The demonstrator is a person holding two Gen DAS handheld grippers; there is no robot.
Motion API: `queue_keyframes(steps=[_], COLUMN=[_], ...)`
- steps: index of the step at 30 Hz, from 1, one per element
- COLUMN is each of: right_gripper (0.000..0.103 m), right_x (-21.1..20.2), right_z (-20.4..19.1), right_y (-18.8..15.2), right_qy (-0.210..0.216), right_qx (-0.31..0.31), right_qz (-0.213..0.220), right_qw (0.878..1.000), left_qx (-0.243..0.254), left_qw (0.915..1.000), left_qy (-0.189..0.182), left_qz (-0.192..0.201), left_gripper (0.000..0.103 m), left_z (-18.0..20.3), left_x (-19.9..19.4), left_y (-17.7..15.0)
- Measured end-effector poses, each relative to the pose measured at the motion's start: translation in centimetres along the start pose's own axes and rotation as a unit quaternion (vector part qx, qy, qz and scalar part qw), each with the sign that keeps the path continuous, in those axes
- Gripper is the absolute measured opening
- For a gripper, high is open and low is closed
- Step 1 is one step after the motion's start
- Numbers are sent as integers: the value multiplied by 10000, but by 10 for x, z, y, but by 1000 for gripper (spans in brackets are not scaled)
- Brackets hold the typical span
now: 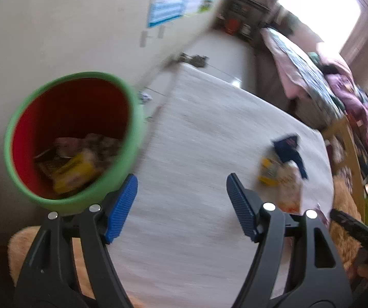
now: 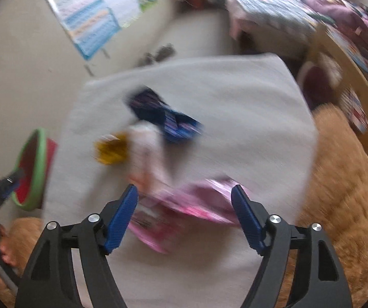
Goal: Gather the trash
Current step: 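Move both tools back over the table toward the remaining wrappers, then grasp the yellow snack wrapper with the left tool while the right grasps the pink wrapper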
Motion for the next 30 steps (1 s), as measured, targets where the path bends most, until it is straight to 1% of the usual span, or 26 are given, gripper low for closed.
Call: queue_keyframes(steps=[1, 4, 9, 13, 16, 20, 23, 24, 25, 26, 27, 28, 29, 30], right_gripper=[73, 73, 76, 77, 77, 77, 77, 77, 77, 77, 77, 77, 77, 77], right_x=[7, 24, 37, 36, 35, 36, 34, 32, 33, 32, 30, 31, 32, 32], right_z=[6, 13, 4, 7, 21, 37, 40, 37, 36, 32, 29, 26, 25, 25], right_y=[-6, -15, -12, -8, -9, -11, -10, -10, -10, -9, -9, -8, -8, -9], right_qy=[43, 424, 814, 966, 1090, 1199, 1219, 1194, 1193, 1199, 1202, 1199, 1195, 1191], right_qx=[91, 436, 590, 660, 906, 1220, 1203, 1117, 1057, 994, 909, 865, 834, 819], right_qz=[-109, -353, -482, -359, -303, -283, -228, -195, -182, -171, -159, -156, -159, -176], right_qw=[9999, 9975, 9938, 9925, 9894, 9849, 9850, 9863, 9870, 9877, 9885, 9889, 9892, 9893], left_qx=[93, 336, 597, 736, 784, 862, 919, 903, 872, 849, 827, 800, 780, 794], left_qw=[9999, 9992, 9977, 9967, 9963, 9949, 9926, 9921, 9918, 9916, 9912, 9905, 9899, 9908], left_qy=[-32, -142, -125, -77, -26, 48, 169, 202, 207, 188, 159, 113, 74, 80], left_qz=[-31, -131, -291, -331, -350, -521, -773, -845, -906, -956, -1022, -1109, -1179, -1089], left_gripper=[72, 73, 74, 74, 74, 74, 73, 72, 64, 54, 49, 39, 35, 33], left_z=[8, 37, 70, 90, 104, 117, 122, 123, 123, 123, 124, 124, 124, 124], left_x=[2, 8, 23, 36, 50, 78, 102, 109, 114, 119, 123, 128, 130, 128], left_y=[-2, -10, -16, -9, 0, 8, 6, 5, 3, 2, 0, -3, -5, -3])
Point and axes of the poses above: each gripper's, at about its wrist camera, not at the fingertips, and x roughly the way its jaws point, z to its right, y to its top, the point moved 8 cm from there along x, roughly the way its jaws point, and after that the axes turned 6 degrees about -z, right-handed, at the moved point
